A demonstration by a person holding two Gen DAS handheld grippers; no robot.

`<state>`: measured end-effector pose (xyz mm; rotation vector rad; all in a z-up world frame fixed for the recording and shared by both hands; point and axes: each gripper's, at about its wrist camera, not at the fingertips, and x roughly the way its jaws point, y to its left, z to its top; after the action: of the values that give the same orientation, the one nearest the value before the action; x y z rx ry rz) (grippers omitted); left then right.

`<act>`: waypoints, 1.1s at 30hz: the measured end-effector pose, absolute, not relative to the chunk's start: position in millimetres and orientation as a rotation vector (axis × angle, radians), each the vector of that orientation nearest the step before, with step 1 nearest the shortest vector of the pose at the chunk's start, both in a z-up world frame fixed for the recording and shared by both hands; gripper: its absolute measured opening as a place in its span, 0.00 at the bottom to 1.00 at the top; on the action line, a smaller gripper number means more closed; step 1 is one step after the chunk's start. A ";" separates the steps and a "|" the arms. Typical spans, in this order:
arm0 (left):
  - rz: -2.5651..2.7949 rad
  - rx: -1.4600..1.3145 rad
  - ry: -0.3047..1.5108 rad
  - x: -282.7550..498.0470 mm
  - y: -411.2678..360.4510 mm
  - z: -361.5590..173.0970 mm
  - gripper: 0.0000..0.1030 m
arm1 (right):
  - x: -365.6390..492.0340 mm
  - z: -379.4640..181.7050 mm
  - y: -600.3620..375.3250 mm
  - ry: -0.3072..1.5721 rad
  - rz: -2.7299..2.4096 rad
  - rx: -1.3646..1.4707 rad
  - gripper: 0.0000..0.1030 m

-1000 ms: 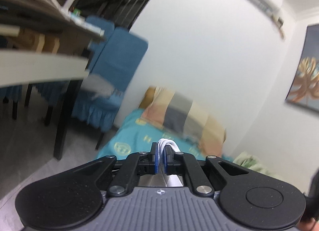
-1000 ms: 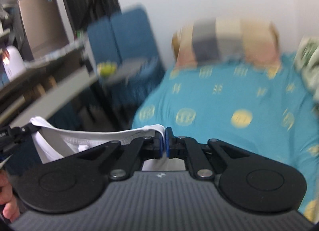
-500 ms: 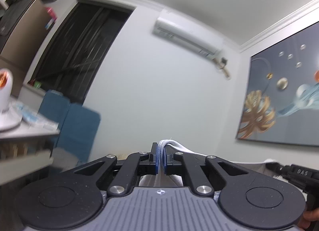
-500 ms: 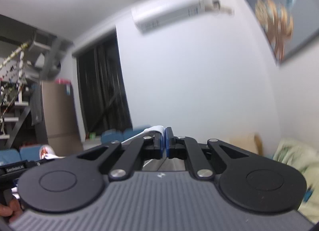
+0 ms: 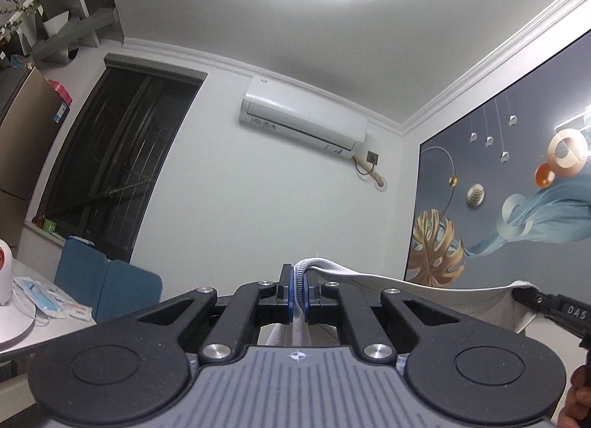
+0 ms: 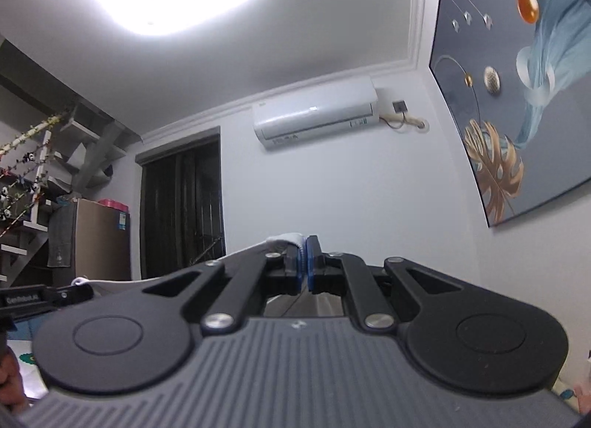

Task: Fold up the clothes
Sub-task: 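Lift the shirt high with both grippers to hang it open, then lower the shirt flat onto the bed with both grippers and release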

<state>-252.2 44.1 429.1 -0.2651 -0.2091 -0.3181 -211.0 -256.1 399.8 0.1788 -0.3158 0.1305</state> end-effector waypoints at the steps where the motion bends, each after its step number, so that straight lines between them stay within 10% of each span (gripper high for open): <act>1: -0.314 -0.265 -0.195 -249.0 42.4 426.9 0.05 | -203.7 392.9 -257.1 -0.295 0.130 0.188 0.06; 19: -0.142 -0.219 0.214 141.9 4.5 179.0 0.05 | 129.0 170.9 -269.8 0.114 0.008 0.183 0.06; 33: -0.104 -0.158 0.545 536.6 -43.4 -116.7 0.05 | 465.0 -86.0 -304.8 0.443 -0.049 0.159 0.06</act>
<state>536.6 -43.4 -116.7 -0.1580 0.5452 -0.1037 465.0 -304.8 -86.0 0.1593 0.4428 -0.0493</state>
